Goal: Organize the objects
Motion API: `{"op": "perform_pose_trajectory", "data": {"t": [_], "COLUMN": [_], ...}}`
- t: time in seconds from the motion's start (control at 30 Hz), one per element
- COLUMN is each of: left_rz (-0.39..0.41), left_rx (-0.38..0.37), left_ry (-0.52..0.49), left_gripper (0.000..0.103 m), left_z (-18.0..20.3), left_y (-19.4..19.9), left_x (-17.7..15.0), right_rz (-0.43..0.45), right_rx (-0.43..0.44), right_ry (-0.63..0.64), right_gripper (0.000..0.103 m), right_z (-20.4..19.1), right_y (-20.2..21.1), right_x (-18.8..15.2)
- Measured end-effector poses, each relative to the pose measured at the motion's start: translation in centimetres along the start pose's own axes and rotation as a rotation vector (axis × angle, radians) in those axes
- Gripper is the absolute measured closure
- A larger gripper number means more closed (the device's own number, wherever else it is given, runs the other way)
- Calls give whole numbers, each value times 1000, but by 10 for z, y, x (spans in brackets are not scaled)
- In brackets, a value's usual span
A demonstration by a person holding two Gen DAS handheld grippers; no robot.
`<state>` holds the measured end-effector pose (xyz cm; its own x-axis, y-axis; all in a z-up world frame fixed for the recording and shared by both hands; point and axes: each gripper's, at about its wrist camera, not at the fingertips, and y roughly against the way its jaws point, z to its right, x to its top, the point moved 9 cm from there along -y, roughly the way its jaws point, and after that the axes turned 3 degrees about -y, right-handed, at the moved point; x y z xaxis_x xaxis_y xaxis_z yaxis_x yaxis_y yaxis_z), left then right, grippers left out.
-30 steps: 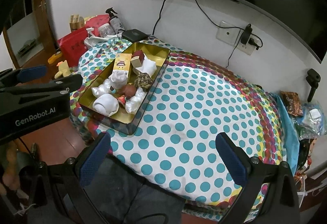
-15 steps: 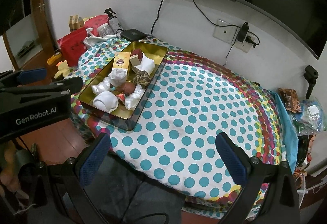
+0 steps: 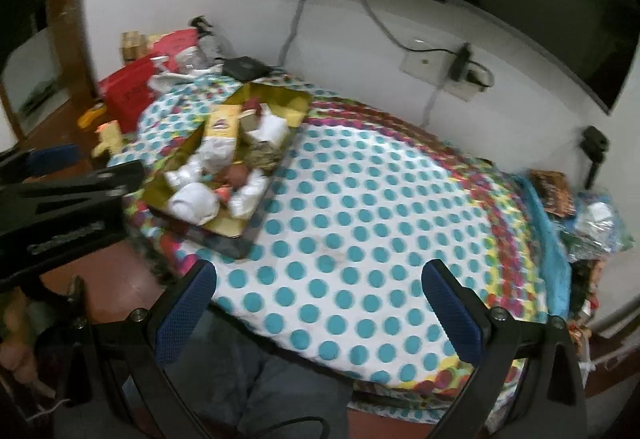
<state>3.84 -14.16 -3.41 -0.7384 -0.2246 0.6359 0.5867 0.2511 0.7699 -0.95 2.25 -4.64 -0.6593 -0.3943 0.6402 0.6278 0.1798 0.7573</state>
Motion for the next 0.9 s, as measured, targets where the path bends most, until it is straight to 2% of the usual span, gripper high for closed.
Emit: {"op": "perform_pose_trajectory", "data": {"t": [0.1,0.27,0.37,0.43,0.53,0.6,0.7,0.83,0.9], "left_rz": [4,45,75,64,8,-33,-37,-62,-64], "left_rx": [14,33,72,108,112,81,65,-14,-28], "left_ry": [2,-38,-81,-113,-127,-121,-112,-92,-73], "left_gripper": [23,23,23,23,23,23,23,23,23], "left_z": [-2,4,8,10,12,13,13,16,15], "left_y": [5,14,18,14,2,-5,-7,-9,-11], "left_x": [-1,1,3,1,-5,-9,-12,-12,-11], "right_rz": [21,40,42,37,34,34,35,34,33], "right_rx": [-71,-39,-38,-42,-47,-46,-47,-49,-49], "right_ry": [-29,-78,-73,-62,-57,-59,-62,-60,-64], "right_gripper": [1,1,1,1,1,1,1,1,1], "right_z": [17,22,18,15,15,15,16,15,15], "right_y": [4,6,6,4,3,3,2,2,2], "right_x": [11,19,20,19,19,19,19,20,22]}}
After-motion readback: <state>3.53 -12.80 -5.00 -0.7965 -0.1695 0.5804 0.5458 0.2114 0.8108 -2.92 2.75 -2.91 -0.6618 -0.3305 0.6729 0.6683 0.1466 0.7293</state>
